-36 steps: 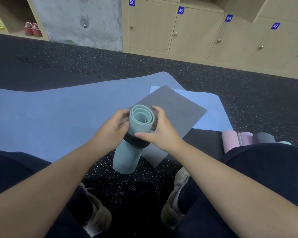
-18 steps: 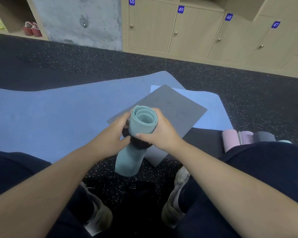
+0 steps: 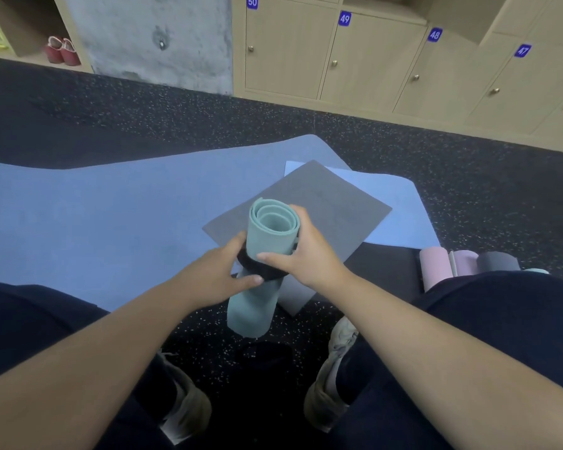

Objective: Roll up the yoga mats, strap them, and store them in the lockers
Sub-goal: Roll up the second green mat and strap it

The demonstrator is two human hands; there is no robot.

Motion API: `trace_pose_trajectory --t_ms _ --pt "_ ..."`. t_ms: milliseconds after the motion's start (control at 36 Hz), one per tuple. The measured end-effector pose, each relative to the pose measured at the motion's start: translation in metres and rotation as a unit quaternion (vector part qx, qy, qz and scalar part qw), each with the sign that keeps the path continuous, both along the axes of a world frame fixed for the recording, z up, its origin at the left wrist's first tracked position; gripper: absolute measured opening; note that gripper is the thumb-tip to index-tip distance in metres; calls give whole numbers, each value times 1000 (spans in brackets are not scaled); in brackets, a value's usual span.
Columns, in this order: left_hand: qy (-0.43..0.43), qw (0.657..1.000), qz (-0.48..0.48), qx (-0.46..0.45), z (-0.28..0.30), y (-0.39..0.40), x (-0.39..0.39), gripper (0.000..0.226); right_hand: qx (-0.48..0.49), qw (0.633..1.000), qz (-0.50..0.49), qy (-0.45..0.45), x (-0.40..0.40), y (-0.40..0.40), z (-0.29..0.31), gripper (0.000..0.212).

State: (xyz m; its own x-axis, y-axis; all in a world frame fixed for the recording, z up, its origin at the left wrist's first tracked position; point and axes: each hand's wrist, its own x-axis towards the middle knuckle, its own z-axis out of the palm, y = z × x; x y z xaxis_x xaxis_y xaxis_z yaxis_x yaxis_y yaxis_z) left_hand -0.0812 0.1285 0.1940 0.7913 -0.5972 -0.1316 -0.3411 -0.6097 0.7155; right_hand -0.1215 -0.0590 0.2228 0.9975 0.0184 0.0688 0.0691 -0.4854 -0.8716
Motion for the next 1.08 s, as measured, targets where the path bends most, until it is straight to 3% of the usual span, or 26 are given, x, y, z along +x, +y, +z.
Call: trace_pose_trajectory --t_ms 83,222,361,583,778,861,972,1083 --pt "-70 997 26 -30 8 -6 0 86 -15 998 41 48 1 -1 -7 78" --pt "-12 992 43 -119 14 -13 -6 83 -52 991 96 81 5 0 -9 90" --pt "-7 980 100 -170 15 -11 -6 72 -91 985 117 94 6 -4 -2 77" --pt "-19 977 74 -201 20 -8 -6 58 -78 988 61 119 10 -7 -3 44" --pt "-66 972 59 -217 37 -13 -4 63 -152 985 -7 84 11 -13 -12 38" --pt "-73 965 72 -240 52 -15 -1 68 -125 990 -40 42 11 -14 0 32" --pt "-58 952 99 -284 76 -19 -1 59 -96 993 -66 -27 5 -14 20 28" --pt "-99 932 116 -329 108 -26 -3 54 -82 995 -31 -54 2 -16 42 34"
